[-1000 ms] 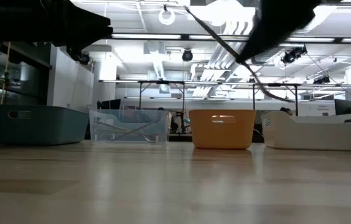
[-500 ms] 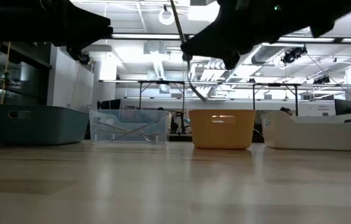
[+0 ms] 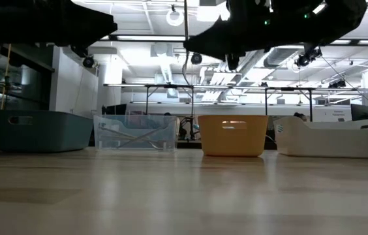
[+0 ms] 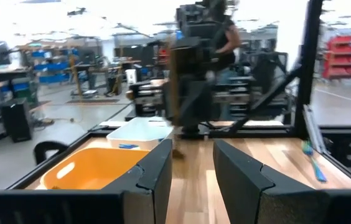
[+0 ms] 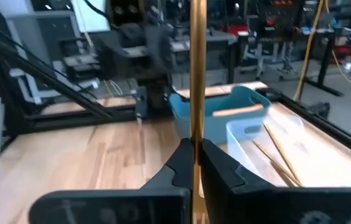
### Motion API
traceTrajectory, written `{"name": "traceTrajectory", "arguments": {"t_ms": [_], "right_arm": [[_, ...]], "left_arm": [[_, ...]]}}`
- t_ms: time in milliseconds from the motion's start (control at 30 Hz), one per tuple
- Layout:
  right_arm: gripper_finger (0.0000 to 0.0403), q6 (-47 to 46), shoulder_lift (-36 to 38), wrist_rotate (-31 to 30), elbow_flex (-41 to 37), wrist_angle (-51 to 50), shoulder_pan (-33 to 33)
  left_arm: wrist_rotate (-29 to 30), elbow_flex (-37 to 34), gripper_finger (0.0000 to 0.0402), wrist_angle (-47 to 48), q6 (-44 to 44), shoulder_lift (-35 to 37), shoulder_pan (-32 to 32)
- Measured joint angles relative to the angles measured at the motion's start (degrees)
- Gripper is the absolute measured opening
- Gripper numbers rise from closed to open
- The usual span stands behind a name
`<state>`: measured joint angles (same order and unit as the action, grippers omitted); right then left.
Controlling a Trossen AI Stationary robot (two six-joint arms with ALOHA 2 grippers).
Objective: Sort silverware by color (type)
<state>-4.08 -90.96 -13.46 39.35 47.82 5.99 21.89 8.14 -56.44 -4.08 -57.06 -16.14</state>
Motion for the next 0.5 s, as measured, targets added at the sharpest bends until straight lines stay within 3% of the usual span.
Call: {"name": "traceTrajectory", "arguments": {"t_ms": [500], "right_arm": [[0.0005,-0.2,0.0,2.7,0.0,-1.7,-0.1]], "left_arm": [[-1.9,0.0,0.0111,-0.5,-0.2,0.0,0.0]]}}
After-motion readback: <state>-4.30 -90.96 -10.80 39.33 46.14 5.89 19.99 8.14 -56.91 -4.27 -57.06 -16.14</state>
